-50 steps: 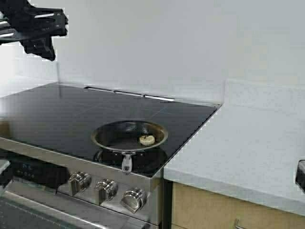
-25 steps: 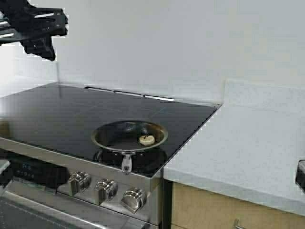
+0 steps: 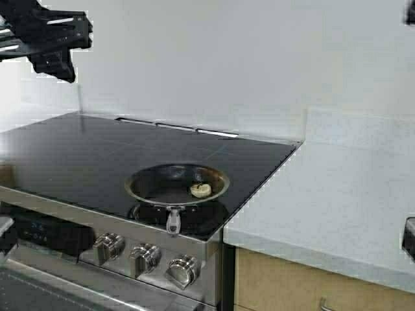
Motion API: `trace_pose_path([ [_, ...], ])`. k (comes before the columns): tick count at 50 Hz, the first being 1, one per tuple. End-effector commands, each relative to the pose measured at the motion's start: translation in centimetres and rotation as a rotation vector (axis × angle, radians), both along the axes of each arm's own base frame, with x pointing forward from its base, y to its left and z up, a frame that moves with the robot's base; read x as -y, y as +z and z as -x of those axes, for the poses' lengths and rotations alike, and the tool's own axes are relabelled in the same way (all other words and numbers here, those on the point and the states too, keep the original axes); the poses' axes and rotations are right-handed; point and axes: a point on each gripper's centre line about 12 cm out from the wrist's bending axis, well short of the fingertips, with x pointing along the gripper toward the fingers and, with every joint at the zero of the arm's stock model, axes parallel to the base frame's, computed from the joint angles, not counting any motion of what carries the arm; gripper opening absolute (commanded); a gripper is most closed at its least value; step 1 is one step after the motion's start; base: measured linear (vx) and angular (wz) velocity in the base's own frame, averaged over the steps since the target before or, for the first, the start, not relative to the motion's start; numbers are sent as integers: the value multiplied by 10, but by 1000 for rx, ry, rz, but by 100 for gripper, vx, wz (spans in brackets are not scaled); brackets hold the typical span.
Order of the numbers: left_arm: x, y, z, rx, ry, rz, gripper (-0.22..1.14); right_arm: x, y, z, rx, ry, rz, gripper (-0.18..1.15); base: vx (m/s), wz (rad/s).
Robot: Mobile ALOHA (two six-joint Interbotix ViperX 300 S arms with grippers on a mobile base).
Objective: Add oil to the pan and cook the shrimp and serve it
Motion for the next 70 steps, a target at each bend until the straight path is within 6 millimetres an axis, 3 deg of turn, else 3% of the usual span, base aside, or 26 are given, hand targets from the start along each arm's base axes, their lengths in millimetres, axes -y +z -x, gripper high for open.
trace_pose_path([
  [1,1,7,-5,20,3,9,4,-51,40,27,166,107,34,1,0,0],
  [5,1,7,-5,20,2,11,4,-80,48,50,235,177,41,5,0,0],
  [10,1,5,-6,14,3,9,4,-113,42,85,304,271,45,5,0,0],
  [20,1,2,-7,4,2,8,4,-131,17,121,413,319,70,5,0,0],
  [31,3,-9,-8,-25,-2,14,5,-130,2,119,412,304,86,5,0,0],
  [37,13,-16,-8,-12,-50,57,16,-132,-4,116,389,308,87,5,0,0],
  [41,22,-23,-8,-4,-92,98,39,-134,-3,115,391,313,88,5,0,0],
  [48,30,-47,-9,-41,-95,209,100,-137,-3,116,393,326,86,5,0,0],
  [50,33,-55,-8,-60,-90,245,110,-137,-3,116,394,326,86,5,0,0],
  [57,40,-90,-3,-126,-101,348,99,-137,-3,116,394,326,86,5,0,0],
  [70,58,-152,3,-182,-142,612,101,-137,-1,116,398,326,85,5,0,0],
])
